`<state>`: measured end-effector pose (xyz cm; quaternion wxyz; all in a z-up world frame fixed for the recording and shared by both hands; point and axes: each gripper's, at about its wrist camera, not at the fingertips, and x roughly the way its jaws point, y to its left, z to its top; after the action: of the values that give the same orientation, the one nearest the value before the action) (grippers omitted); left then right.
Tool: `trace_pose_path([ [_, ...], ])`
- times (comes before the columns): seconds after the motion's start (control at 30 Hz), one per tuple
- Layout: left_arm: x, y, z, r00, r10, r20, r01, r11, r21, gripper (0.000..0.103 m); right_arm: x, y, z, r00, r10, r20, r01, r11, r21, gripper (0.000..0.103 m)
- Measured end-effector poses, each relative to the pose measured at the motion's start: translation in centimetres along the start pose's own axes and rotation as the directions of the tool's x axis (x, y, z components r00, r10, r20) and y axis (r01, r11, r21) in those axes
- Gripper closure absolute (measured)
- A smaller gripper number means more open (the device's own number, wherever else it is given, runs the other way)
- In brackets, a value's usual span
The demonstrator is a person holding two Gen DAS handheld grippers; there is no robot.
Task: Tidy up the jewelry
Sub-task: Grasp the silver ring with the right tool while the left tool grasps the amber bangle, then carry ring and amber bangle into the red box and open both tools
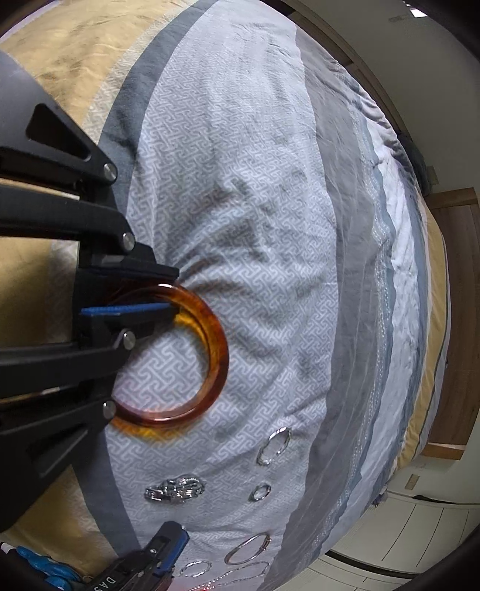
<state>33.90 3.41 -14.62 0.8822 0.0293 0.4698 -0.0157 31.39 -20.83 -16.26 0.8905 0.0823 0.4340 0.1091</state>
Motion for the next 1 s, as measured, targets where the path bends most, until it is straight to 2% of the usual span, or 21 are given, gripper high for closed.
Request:
trace_pose_path([
  [0.13,-1.0,0.5,0.1,0.999,-0.031,-0.01,0.031,0.999,-0.045,0.094,-0.8,0.1,0.1,1.0,0.003,0.005,-0.003,1.0,0.009,0.082],
  [0.33,-4.6,0.3,-0.9,0.999,-0.051,0.002,0.051,0.997,-0.051,0.094,-4.5,1.1,-0.4,1.0,0.016,0.027,-0.016,1.0,0.014,0.082],
  [0.77,-17.5,0.8,-5.8,0.992,-0.057,0.112,0.064,0.996,-0.055,0.094,-17.6,4.9,-4.0,0.997,-0.009,0.082,0.012,0.999,-0.036,0.082],
  [1.0,-23.4,-0.5,-8.6,0.985,-0.08,0.155,0.09,0.994,-0.058,0.094,-24.6,5.3,-6.9,0.992,-0.025,0.127,0.031,0.999,-0.043,0.082],
])
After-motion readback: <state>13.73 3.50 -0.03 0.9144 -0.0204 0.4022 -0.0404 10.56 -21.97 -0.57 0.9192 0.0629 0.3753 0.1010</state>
